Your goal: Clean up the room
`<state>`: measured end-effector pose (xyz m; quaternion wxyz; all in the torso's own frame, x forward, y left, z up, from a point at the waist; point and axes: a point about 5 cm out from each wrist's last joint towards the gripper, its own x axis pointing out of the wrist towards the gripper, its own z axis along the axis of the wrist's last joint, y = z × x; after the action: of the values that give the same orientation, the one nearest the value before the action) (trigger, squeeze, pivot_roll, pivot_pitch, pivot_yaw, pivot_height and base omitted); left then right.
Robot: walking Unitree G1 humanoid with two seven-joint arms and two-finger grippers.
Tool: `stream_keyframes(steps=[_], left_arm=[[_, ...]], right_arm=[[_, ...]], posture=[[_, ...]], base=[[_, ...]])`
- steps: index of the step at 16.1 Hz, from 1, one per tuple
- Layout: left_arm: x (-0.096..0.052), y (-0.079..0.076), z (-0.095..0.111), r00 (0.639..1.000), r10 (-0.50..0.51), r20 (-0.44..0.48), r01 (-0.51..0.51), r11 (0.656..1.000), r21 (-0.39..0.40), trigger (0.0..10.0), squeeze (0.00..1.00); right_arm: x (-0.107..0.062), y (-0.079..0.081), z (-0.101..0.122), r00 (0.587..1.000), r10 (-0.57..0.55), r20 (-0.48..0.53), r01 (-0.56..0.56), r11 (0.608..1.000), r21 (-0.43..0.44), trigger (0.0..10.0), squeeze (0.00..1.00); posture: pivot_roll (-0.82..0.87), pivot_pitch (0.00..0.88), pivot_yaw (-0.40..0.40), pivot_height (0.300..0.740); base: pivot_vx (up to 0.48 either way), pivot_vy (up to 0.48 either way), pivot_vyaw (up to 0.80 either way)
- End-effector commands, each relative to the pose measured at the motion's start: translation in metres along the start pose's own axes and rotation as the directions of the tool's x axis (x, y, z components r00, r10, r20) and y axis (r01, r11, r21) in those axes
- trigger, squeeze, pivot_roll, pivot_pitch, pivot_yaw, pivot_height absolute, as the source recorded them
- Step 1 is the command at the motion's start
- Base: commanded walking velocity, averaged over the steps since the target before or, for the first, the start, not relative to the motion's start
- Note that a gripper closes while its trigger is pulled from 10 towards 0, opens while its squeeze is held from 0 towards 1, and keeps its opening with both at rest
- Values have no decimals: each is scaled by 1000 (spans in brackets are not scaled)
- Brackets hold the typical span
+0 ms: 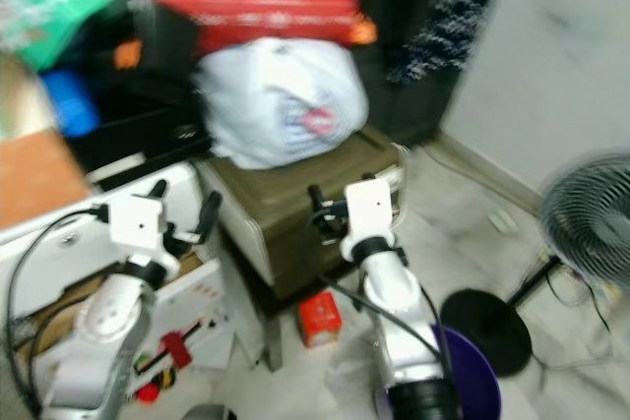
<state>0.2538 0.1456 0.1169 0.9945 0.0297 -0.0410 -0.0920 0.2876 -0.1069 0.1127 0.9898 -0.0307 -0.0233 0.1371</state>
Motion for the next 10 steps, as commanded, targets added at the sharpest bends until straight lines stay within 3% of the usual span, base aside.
stream_keyframes(steps=[1,4,5,8,10], left_arm=[[-7,0,6,1000,-4,22,4,1000,11,10000,0],[-27,7,3,1000,-2,-12,2,1000,31,10000,0],[-42,14,-2,999,21,-42,-19,999,49,10000,0],[-59,19,-6,995,49,-82,-45,998,53,10000,0],[-59,18,-6,996,44,-83,-40,998,51,10000,0]], right_arm=[[-4,-6,7,1000,-9,28,10,999,-35,10000,0],[-22,-21,10,999,-47,20,48,997,-57,10000,0],[-41,-31,7,997,-79,-4,79,994,-78,10000,0],[-72,-40,-1,990,-119,-77,112,989,-95,10000,0],[-73,-41,-2,989,-121,-84,112,989,-97,10000,0]], posture=[[51,0,-52,740],[50,0,-50,740],[52,0,-52,740],[51,0,-52,740],[41,0,-51,740]], base=[[0,0,800],[0,0,700],[0,0,431],[0,0,0],[0,0,262]])
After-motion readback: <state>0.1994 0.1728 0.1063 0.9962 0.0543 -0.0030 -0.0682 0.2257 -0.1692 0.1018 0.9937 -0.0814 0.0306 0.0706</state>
